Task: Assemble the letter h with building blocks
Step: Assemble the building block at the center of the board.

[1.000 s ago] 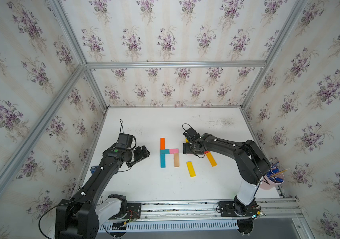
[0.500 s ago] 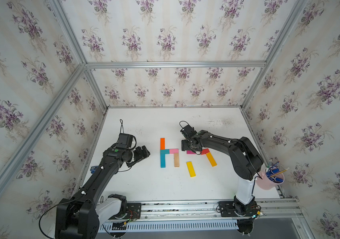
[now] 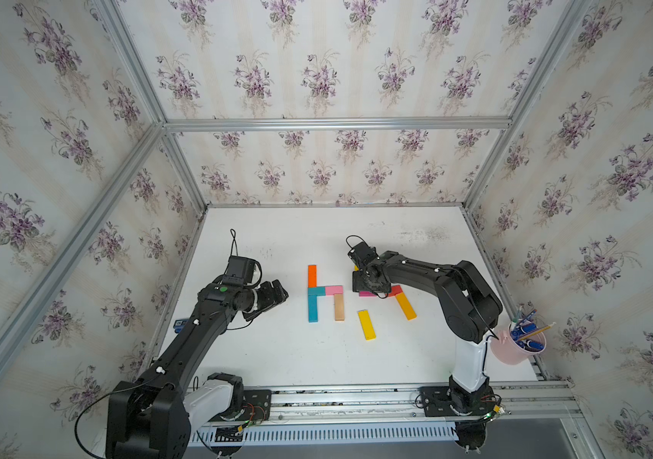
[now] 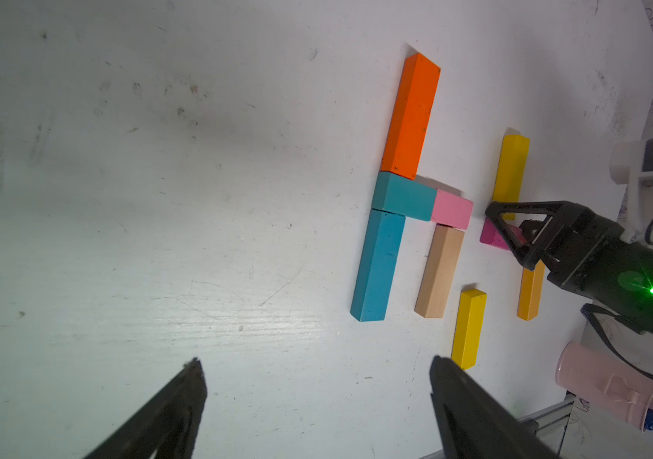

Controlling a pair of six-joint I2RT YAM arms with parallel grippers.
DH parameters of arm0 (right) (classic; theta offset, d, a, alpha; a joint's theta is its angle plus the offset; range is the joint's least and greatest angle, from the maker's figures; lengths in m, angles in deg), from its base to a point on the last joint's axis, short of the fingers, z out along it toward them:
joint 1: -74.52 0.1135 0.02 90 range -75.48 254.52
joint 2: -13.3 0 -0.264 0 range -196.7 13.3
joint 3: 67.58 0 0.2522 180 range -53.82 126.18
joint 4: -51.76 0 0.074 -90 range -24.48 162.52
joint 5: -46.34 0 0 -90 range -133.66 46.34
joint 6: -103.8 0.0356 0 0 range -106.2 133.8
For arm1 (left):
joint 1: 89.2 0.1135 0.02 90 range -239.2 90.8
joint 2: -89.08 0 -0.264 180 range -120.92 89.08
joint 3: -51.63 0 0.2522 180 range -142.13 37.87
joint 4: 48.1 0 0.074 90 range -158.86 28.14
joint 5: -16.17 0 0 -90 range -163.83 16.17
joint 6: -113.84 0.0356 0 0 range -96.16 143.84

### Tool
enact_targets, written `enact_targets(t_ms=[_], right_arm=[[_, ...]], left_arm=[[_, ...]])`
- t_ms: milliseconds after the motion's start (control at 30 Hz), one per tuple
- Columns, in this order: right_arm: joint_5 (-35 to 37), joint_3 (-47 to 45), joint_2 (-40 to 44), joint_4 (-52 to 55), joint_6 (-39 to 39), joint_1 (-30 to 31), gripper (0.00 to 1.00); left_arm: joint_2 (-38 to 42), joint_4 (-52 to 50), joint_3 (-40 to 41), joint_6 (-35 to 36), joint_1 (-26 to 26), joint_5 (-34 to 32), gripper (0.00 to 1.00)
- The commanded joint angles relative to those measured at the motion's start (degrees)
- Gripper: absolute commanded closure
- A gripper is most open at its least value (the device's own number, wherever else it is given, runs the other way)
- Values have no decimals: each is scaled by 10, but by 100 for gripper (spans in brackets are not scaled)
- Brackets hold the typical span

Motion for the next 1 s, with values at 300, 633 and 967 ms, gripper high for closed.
enact_targets(t_ms=[300,633,967], right_arm=[[-58,38,-19,-28,-58,-10,21],[-76,61,-37,-21,-48,-10,32],[-56,61,-46,-4,-29,-10,44]], left_arm=[[3,1,-5,8,1,0,10],[-1,3,-9,7,1,-1,10],[-3,3,-10,9,1,0,10]])
